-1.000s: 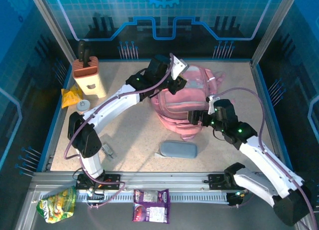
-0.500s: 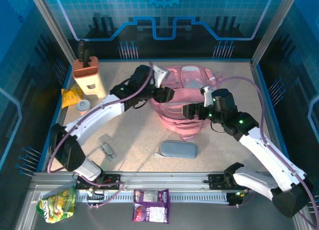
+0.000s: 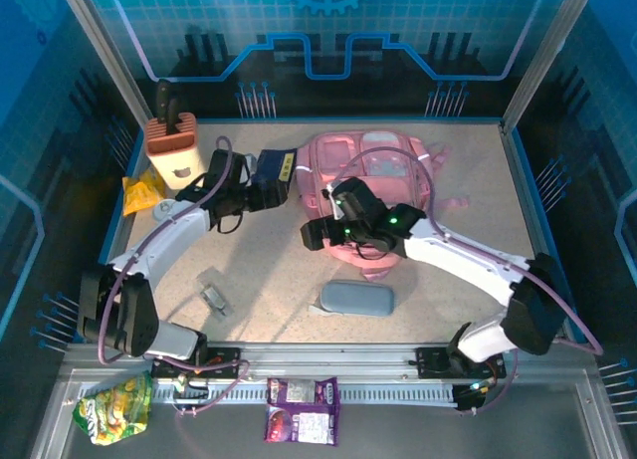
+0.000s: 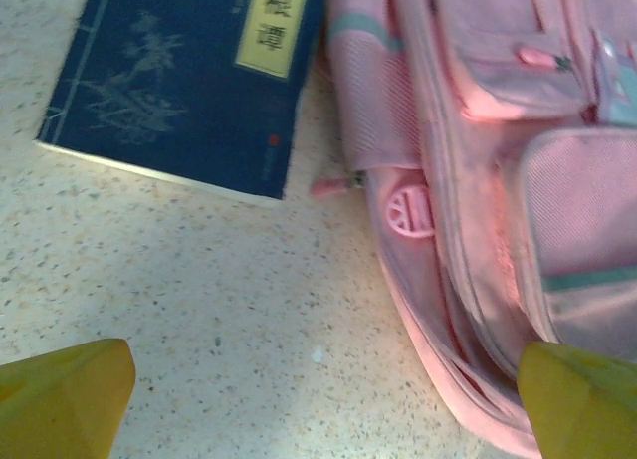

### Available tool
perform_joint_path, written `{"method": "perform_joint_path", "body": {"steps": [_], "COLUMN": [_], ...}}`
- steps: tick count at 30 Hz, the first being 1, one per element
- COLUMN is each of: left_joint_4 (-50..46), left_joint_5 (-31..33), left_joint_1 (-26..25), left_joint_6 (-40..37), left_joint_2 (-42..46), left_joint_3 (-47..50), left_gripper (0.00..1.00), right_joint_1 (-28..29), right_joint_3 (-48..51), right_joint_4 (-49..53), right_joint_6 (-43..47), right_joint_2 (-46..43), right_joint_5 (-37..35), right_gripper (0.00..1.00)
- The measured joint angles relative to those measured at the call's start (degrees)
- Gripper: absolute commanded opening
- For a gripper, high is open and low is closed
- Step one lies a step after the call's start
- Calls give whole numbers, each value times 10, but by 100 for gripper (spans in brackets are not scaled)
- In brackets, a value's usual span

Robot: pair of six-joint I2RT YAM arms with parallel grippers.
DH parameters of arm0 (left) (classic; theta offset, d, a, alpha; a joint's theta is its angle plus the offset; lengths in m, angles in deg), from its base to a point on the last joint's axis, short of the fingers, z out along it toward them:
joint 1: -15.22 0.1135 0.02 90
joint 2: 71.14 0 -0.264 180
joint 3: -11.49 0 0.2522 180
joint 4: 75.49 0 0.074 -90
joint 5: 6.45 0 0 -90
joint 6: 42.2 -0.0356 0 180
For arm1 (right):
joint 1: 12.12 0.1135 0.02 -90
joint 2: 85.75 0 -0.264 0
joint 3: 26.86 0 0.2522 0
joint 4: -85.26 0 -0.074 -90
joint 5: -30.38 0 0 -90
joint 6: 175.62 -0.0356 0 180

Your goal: Pack the student bag

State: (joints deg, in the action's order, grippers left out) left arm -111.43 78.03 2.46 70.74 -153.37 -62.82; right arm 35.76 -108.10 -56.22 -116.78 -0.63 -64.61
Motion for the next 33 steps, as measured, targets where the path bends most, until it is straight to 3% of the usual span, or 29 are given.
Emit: {"method": "perform_joint_path", "body": {"steps": [5,12,21,33], "left_joint_4": [15,12,8,-41], "left_joint_5": [-19,-20,-7,51], "left_joint_1": [39,48,54,58], "left_joint_6": [23,26,22,22], "left_joint_2": [-58,-153,-259,-389], "left_joint_3": [-1,-54,-164,-293], "left_gripper": [99,99,99,91], "right_joint_1": [9,9,0,-31], "right_joint_3": [-31,-71,-74,-51], "right_joint_4": [-12,-14,-12,-13], "right_joint_6": [-28,-49,-55,-70], "right_joint_2": [62,122,124,90], "right_joint_5": [-15,-19,-14,-3], "right_gripper": [100,100,100,100]}}
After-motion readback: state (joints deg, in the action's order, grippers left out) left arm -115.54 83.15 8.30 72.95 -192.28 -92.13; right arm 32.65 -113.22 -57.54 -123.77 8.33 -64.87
